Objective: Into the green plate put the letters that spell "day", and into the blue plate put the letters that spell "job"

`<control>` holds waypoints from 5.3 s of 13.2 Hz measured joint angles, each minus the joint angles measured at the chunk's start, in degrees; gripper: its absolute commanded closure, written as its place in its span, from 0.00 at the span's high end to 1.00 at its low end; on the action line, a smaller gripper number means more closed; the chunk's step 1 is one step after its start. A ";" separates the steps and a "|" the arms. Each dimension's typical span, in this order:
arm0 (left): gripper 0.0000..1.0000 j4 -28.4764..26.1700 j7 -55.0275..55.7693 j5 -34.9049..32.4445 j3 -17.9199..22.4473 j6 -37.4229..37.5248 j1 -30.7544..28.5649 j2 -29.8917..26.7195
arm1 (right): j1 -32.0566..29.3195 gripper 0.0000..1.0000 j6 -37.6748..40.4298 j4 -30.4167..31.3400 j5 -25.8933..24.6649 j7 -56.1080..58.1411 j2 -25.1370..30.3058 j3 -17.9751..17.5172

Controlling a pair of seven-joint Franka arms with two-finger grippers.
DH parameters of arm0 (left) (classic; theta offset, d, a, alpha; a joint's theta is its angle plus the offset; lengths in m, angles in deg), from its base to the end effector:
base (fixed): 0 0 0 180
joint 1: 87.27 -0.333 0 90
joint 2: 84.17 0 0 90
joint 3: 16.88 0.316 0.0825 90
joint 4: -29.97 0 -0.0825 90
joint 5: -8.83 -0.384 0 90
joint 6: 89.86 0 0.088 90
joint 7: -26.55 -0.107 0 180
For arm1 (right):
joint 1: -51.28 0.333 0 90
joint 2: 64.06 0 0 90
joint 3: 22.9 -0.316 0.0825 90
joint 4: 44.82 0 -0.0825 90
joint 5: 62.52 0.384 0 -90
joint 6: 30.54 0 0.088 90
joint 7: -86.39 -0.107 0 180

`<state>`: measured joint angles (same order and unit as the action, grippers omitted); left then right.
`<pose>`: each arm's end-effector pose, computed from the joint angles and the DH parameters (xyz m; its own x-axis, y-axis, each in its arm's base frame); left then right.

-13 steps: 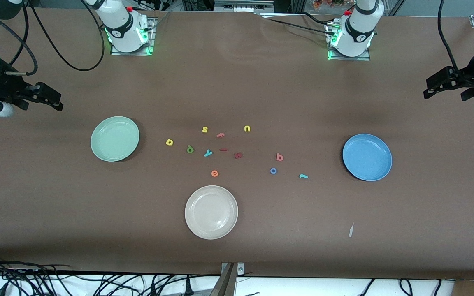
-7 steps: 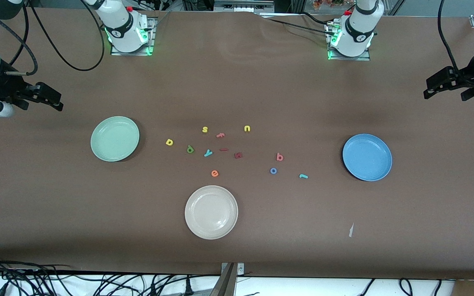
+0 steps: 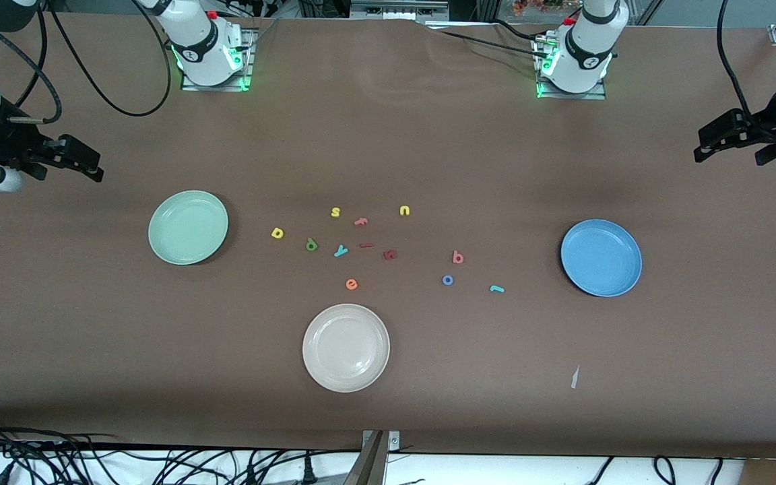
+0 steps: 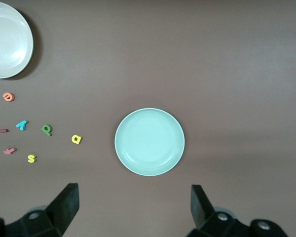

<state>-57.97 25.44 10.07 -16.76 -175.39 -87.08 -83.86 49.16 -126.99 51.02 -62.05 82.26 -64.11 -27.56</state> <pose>0.5483 -0.0031 0.6317 0.9986 -0.0223 -0.0470 -0.0212 -0.9995 0.0225 0.5617 0.0257 0.5855 0.9995 -0.0287 0.0092 -0.0286 -0.9996 -0.0089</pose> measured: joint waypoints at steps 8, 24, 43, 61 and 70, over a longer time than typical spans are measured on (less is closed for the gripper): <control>1.00 0.03 0.00 0.00 -0.30 -1.56 0.62 0.05 | 0.00 1.00 0.04 0.00 0.00 0.00 0.00 0.00; 1.00 0.10 0.00 0.00 -0.36 -2.63 1.01 0.08 | 2.10 1.00 0.04 0.24 0.12 -0.24 -2.22 -0.45; 1.00 0.18 0.00 0.00 -0.91 -2.58 3.29 1.32 | 28.93 0.77 -33.80 0.66 -0.04 -62.21 -34.58 -1.02; 1.00 -5.96 0.06 2.17 -3.20 -37.00 12.38 28.94 | 33.90 0.32 -43.36 0.17 -4.27 -77.75 -42.21 -0.25; 1.00 -5.96 0.61 2.27 -3.19 -49.87 16.99 40.13 | 33.81 0.07 -39.71 -1.11 -4.95 -75.25 -41.56 0.10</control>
<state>-63.93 26.05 12.34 -19.95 -225.26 -70.10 -43.73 82.98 -166.69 49.91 -67.00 7.01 -105.67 -27.46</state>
